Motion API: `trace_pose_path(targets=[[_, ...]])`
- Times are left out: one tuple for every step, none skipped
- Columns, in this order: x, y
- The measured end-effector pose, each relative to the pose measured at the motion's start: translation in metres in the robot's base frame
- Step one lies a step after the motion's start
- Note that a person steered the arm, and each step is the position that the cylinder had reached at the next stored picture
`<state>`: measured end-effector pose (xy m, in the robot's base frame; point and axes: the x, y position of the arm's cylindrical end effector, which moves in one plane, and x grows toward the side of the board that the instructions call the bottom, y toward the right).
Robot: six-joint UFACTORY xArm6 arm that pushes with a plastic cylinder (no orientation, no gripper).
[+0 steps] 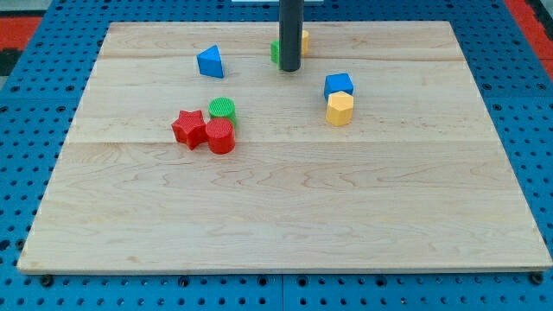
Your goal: Move the yellow hexagon to the center
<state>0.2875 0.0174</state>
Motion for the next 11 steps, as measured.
trace_pose_path(targets=[[-0.015,0.000],[-0.012,0.018],[0.001,0.048],[0.002,0.093],[0.025,0.134],[0.090,0.122],[0.096,0.076],[0.078,0.043],[0.078,0.061],[0.088,0.048],[0.087,0.092]])
